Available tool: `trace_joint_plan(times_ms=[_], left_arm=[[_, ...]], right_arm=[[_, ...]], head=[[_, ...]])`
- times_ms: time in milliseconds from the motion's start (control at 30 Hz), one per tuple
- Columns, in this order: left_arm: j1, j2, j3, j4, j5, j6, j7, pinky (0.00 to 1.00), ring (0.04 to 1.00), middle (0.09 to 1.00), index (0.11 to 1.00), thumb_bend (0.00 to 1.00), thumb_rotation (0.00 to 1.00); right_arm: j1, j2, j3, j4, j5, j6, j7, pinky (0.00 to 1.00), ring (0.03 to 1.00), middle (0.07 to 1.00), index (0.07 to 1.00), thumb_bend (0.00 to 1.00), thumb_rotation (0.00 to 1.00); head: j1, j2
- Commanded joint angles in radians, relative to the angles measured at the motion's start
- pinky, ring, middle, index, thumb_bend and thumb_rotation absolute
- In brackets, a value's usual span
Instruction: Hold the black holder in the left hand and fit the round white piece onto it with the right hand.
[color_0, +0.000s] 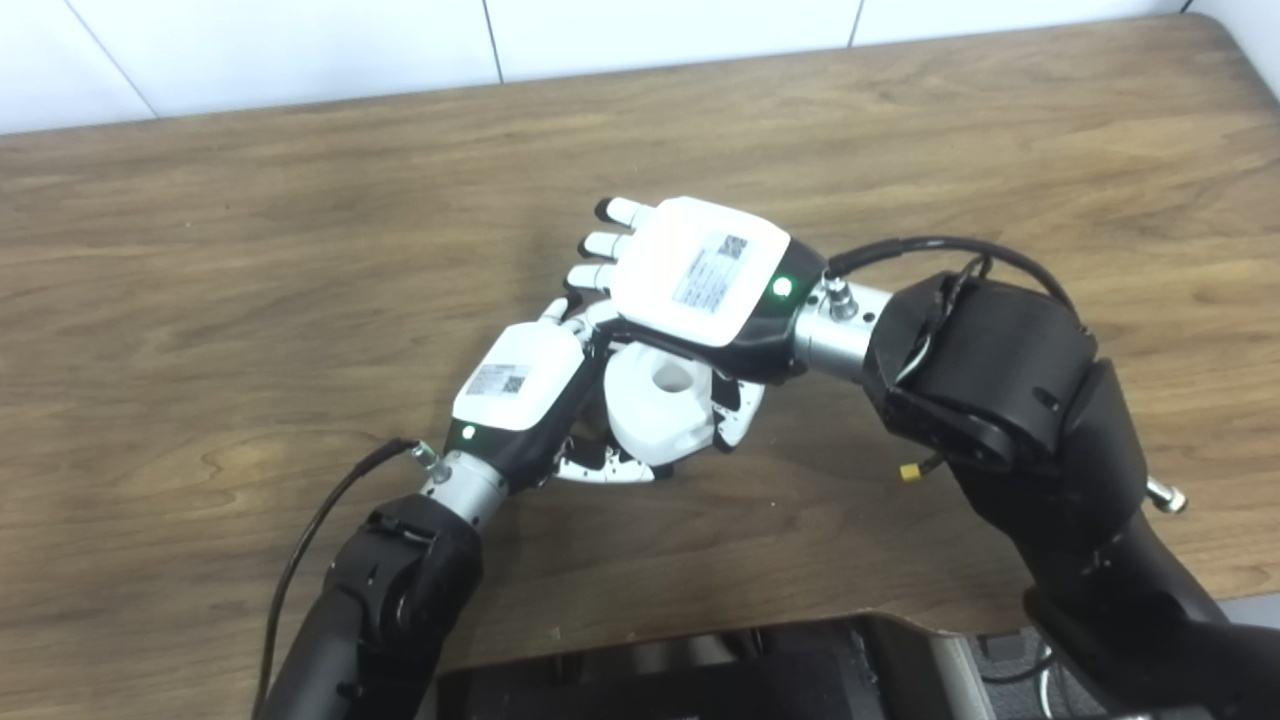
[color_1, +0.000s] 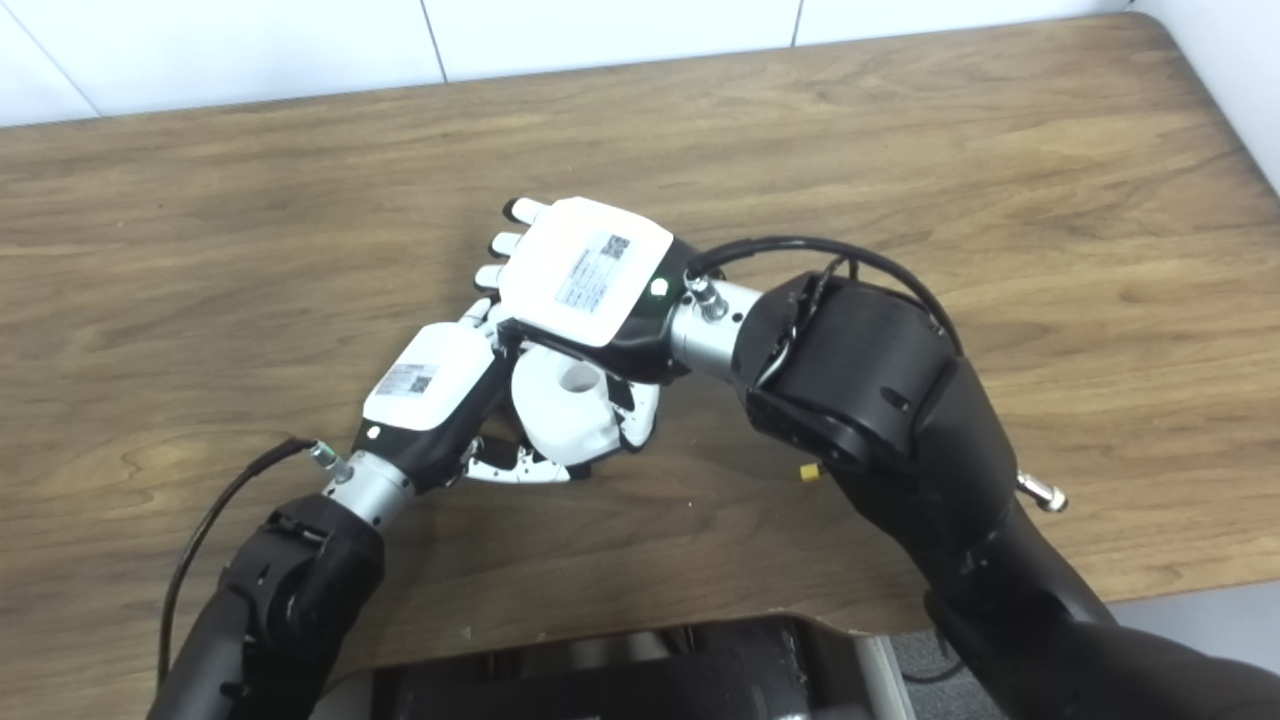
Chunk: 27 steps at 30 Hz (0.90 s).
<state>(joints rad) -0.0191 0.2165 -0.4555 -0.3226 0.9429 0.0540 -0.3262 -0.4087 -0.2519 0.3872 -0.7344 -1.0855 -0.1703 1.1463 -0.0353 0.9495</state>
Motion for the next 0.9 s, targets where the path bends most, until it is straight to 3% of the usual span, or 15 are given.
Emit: trace_joint_plan(times_ms=[0, 400, 600, 700, 867], left_arm=[[-0.005, 0.003, -0.010, 0.020, 0.021, 0.005, -0.019, 1.00, 0.894, 0.801, 0.486, 0.52, 0.06], [-0.006, 0.003, -0.010, 0.015, 0.024, 0.007, -0.022, 1.00, 0.885, 0.799, 0.486, 0.52, 0.06], [-0.007, 0.002, -0.009, 0.023, 0.021, 0.007, -0.018, 1.00, 0.889, 0.793, 0.486, 0.52, 0.06], [-0.007, -0.001, -0.008, 0.026, 0.020, 0.013, -0.021, 1.00, 0.890, 0.791, 0.486, 0.52, 0.06], [-0.007, 0.001, -0.007, 0.032, 0.023, 0.008, -0.014, 1.00, 0.888, 0.789, 0.485, 0.52, 0.06]], right_arm=[[-0.030, 0.002, -0.009, -0.026, 0.004, -0.012, -0.008, 1.00, 0.955, 0.943, 0.735, 1.00, 0.32], [-0.050, -0.011, -0.025, -0.041, -0.004, -0.016, 0.006, 1.00, 1.000, 1.000, 0.860, 1.00, 0.41], [-0.117, -0.014, -0.063, -0.060, 0.027, 0.060, 0.099, 1.00, 1.000, 1.000, 0.935, 1.00, 0.44], [-0.166, -0.053, -0.047, -0.063, 0.037, 0.119, 0.121, 1.00, 1.000, 1.000, 0.967, 1.00, 0.47], [-0.233, -0.142, -0.027, -0.098, 0.124, 0.324, 0.123, 1.00, 1.000, 1.000, 0.983, 1.00, 0.46]], head=[[-0.001, 0.001], [-0.001, 0.000], [-0.007, -0.005], [-0.004, -0.008], [-0.003, -0.012]])
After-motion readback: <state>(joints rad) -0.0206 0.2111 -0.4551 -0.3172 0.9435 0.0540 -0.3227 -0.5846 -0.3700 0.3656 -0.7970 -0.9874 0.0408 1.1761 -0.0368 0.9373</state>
